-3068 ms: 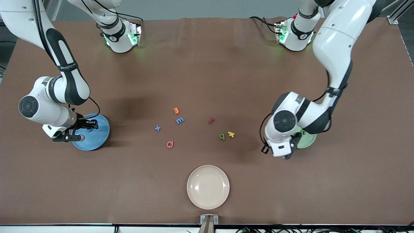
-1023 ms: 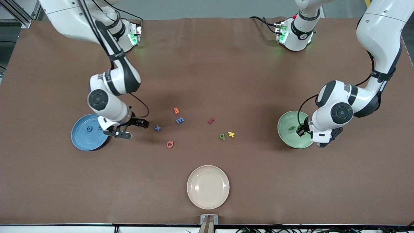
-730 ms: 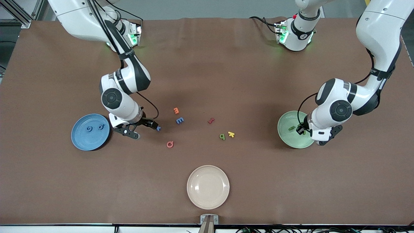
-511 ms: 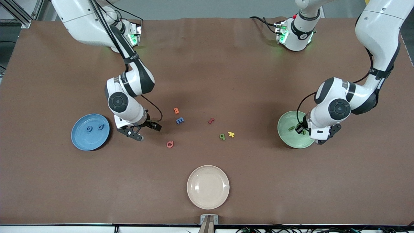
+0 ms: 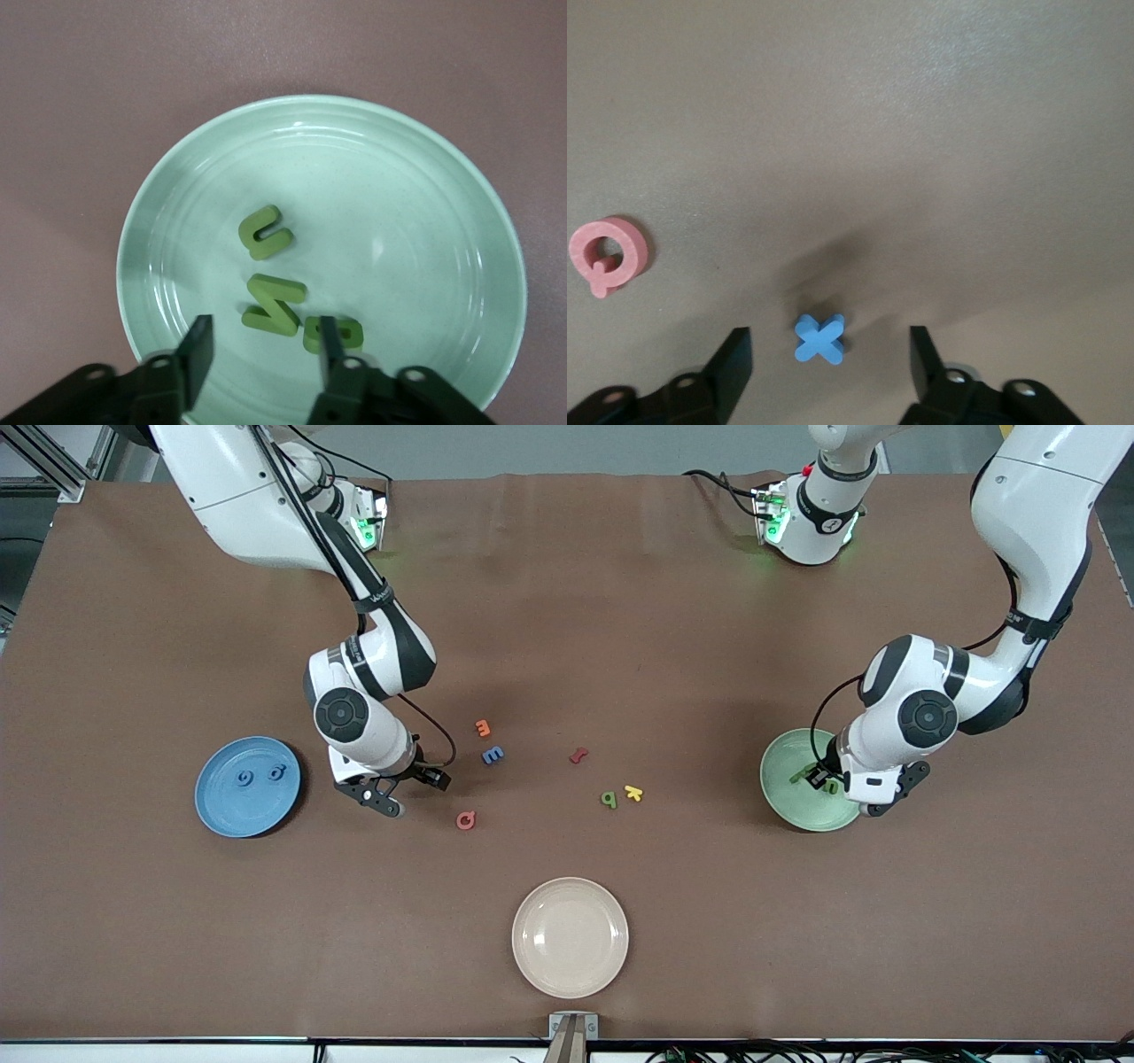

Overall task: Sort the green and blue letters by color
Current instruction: 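Grasp the blue x with the right gripper while the left gripper returns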

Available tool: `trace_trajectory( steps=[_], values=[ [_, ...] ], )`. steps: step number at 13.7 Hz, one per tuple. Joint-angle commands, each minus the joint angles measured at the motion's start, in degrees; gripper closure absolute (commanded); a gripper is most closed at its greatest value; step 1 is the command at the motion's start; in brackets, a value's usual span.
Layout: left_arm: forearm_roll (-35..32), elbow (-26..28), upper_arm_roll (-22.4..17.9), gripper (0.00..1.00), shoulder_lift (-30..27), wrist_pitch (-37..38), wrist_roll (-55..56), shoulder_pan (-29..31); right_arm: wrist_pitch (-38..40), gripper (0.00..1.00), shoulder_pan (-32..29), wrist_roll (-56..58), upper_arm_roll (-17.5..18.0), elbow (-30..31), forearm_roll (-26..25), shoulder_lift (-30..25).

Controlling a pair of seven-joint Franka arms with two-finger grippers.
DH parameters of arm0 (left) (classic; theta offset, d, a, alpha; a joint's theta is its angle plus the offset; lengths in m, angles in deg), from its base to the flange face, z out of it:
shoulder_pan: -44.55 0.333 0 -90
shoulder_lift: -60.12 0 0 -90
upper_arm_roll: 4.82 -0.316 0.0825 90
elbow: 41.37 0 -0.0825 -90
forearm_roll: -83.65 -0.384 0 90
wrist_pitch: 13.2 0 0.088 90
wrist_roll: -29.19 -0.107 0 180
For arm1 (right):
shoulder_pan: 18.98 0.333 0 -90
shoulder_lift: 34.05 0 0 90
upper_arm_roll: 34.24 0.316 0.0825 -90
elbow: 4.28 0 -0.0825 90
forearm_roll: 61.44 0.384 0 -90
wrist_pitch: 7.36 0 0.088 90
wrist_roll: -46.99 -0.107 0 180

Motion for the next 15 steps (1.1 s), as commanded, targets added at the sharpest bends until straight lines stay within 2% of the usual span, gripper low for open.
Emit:
trace_trajectory(
  steps=[1, 3, 4, 6, 8, 10, 13, 15],
  values=[
    [-0.8, 0.8, 0.7, 0.0, -2.3, 0.0, -0.4, 0.8, -0.1, 0.37, 0.7, -0.8, -0.5, -2.0, 0.7, 1.6],
    [-0.8, 0.5, 2.0, 0.0, -5.1, 1.1, -0.8, 0.4, -0.1, 0.43, 0.7, -0.8, -0.5, -2.1, 0.8, 2.0],
    [-0.7, -1.5, 4.8, 0.0, -4.7, 1.6, 0.4, 0.3, -0.1, 0.45, 0.9, -0.8, -0.5, -2.1, 0.7, 2.1],
    [0.0, -4.3, 6.9, 0.0, -3.7, 2.4, 2.1, -1.6, -0.1, 0.49, 1.1, -0.8, -0.5, -2.2, 0.9, 2.6],
    [0.1, -6.3, 6.9, 0.0, -1.8, 2.6, 5.4, -5.0, -0.1, 0.53, 1.1, -0.8, -0.5, -2.4, 0.9, 2.7],
    [-0.1, -6.5, 6.9, 0.0, -1.4, 2.6, 6.3, -6.0, 0.0, 0.58, 1.2, -0.8, -0.5, -2.3, 0.9, 2.7],
    [0.1, -6.8, 6.9, 0.0, -1.2, 2.5, 8.2, -8.0, 0.0, 0.72, 1.2, -0.7, -0.5, -2.3, 0.9, 2.7],
    [0.1, -9.8, 6.9, 0.0, 1.2, 2.5, 12.7, -10.8, 0.1, 0.81, 1.2, -0.7, -0.5, -2.3, 0.9, 2.7]
  ],
)
